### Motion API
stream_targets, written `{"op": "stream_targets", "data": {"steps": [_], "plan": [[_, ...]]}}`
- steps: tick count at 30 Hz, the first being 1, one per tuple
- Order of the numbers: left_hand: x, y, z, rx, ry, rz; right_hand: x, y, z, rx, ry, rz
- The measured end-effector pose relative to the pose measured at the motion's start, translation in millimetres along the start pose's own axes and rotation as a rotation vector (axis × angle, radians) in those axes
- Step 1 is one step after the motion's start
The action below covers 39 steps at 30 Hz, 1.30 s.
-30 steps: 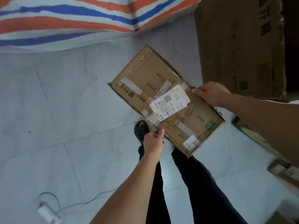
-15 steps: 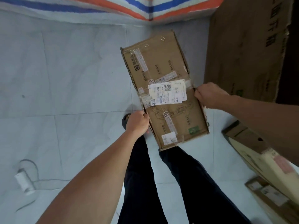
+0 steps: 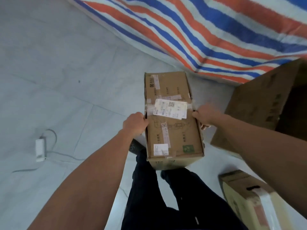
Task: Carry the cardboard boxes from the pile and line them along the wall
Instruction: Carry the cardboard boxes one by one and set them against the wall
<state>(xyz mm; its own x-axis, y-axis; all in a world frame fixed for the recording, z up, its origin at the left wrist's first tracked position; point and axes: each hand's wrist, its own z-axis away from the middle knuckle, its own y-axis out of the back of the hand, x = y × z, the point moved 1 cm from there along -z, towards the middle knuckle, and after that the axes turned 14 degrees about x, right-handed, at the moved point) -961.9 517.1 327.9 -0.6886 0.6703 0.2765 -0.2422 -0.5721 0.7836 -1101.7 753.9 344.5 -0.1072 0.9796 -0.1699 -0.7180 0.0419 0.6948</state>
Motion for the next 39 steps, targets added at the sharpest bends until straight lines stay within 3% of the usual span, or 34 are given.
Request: {"op": "stream_targets", "data": {"steps": [8, 15, 22, 30, 39], "plan": [[-133, 147, 16, 0.139, 0.159, 0.125, -233, 54, 33, 0.06, 0.216, 0.195], [-247, 339, 29, 0.424, 0.268, 0.128, -460, 105, 66, 0.211, 0.588, 0.404], [-336, 490, 25, 0.679, 0.402, 0.134, -664, 156, 77, 0.356, 0.889, 0.403], [-457, 640, -49, 0.808, 0.592, 0.16, -920, 192, 42, 0.428, 1.154, 0.413], [-587, 744, -113, 0.837, 0.755, 0.283, -1160, 184, 21, 0.452, 1.337, 0.472]]}}
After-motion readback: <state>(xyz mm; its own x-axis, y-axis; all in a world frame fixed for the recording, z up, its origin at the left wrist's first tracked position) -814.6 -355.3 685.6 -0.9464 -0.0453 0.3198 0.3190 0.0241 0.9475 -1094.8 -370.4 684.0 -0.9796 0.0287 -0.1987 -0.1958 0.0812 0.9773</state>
